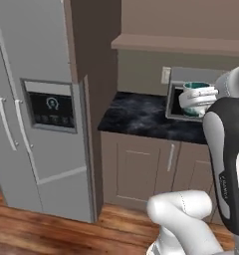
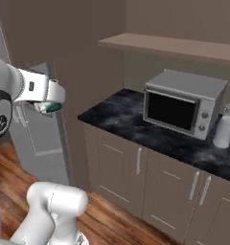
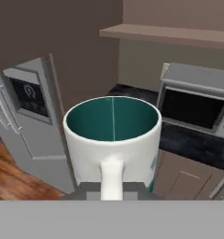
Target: There is a tray on the dining counter. Grab the cup, mug, and pitcher and place them on the tray. The pitcher may be placed next to the tray if it cannot fit the tray.
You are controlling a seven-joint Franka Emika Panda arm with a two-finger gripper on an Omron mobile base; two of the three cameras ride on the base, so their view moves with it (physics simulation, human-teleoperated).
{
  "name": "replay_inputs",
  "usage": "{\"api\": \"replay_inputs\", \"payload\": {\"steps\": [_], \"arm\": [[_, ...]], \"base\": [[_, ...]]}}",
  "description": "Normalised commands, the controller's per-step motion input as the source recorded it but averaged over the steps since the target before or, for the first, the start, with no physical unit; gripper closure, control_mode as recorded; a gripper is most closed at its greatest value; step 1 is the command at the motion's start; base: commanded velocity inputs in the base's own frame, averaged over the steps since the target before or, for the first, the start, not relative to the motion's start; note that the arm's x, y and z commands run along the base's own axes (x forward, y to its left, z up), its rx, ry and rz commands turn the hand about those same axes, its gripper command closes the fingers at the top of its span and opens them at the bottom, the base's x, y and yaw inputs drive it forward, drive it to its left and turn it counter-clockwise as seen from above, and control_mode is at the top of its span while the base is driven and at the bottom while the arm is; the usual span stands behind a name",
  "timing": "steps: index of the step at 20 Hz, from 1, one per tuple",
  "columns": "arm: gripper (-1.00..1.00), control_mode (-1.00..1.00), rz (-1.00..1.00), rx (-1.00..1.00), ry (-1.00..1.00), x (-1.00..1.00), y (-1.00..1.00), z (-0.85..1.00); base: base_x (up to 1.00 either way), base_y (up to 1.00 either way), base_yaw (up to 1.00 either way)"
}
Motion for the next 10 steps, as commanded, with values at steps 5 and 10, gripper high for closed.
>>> {"api": "replay_inputs", "payload": {"steps": [5, 10], "arm": [[1.0, 1.0, 0.0, 0.0, 0.0, 0.0, 0.0, 0.0], [1.0, 1.0, 0.0, 0.0, 0.0, 0.0, 0.0, 0.0]], "base": [[-0.33, -0.01, 0.88], [-0.35, 0.0, 0.94]]}}
